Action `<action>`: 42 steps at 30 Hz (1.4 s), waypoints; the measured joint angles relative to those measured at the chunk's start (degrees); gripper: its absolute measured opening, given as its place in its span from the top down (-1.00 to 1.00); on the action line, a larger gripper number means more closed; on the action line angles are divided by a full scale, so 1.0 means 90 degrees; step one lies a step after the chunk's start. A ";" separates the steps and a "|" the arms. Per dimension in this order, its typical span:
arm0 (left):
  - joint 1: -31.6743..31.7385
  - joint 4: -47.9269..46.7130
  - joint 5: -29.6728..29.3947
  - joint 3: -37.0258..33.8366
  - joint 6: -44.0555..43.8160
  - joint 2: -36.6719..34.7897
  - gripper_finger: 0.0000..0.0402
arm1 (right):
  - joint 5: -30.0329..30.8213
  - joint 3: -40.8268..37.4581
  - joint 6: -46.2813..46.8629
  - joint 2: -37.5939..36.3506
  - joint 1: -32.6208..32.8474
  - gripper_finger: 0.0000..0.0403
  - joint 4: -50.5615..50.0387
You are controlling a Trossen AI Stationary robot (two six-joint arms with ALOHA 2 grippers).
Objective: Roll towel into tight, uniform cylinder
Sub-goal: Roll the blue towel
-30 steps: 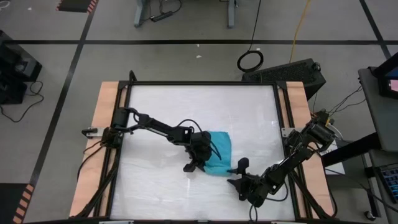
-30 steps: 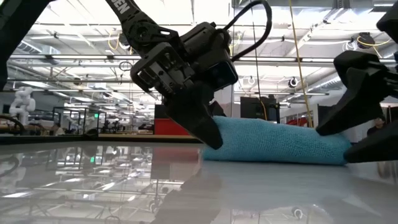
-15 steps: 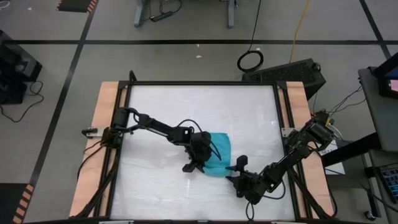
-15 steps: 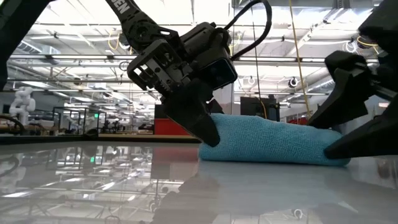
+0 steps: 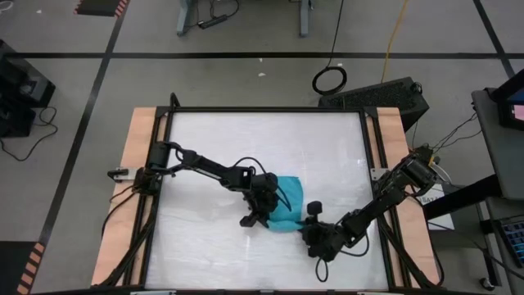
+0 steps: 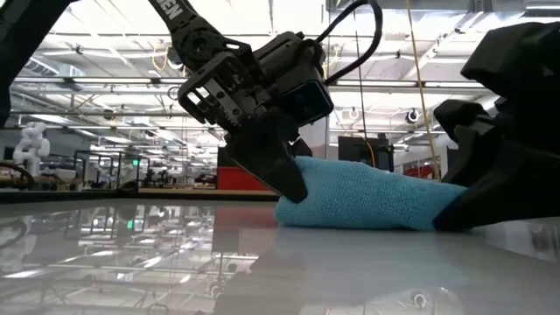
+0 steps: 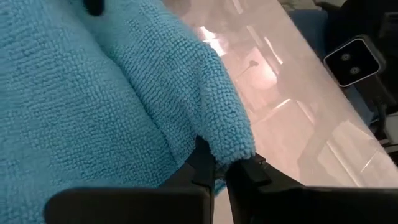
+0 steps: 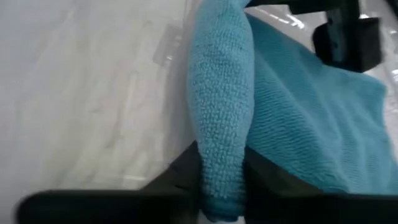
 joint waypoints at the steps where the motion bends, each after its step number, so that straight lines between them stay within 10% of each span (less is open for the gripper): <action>1: -0.0012 -0.0015 -0.0087 0.0000 0.0000 -0.0003 0.88 | -0.0132 -0.0002 0.0046 0.0000 -0.0011 0.70 0.0027; 19: -0.1021 -0.0711 -0.3227 0.0007 0.1078 -0.0796 0.11 | -0.2482 -0.0012 0.1553 -0.0683 -0.0214 0.93 0.0130; 30: -0.2358 -0.0523 -0.6012 0.0005 0.2606 -0.1042 0.08 | -0.2836 -0.0008 0.1880 -0.0804 -0.0301 0.92 0.0023; 42: -0.2916 0.0221 -0.6918 0.0000 0.4116 -0.0421 0.08 | -0.2802 -0.0003 0.2048 -0.0806 -0.0298 0.92 0.0114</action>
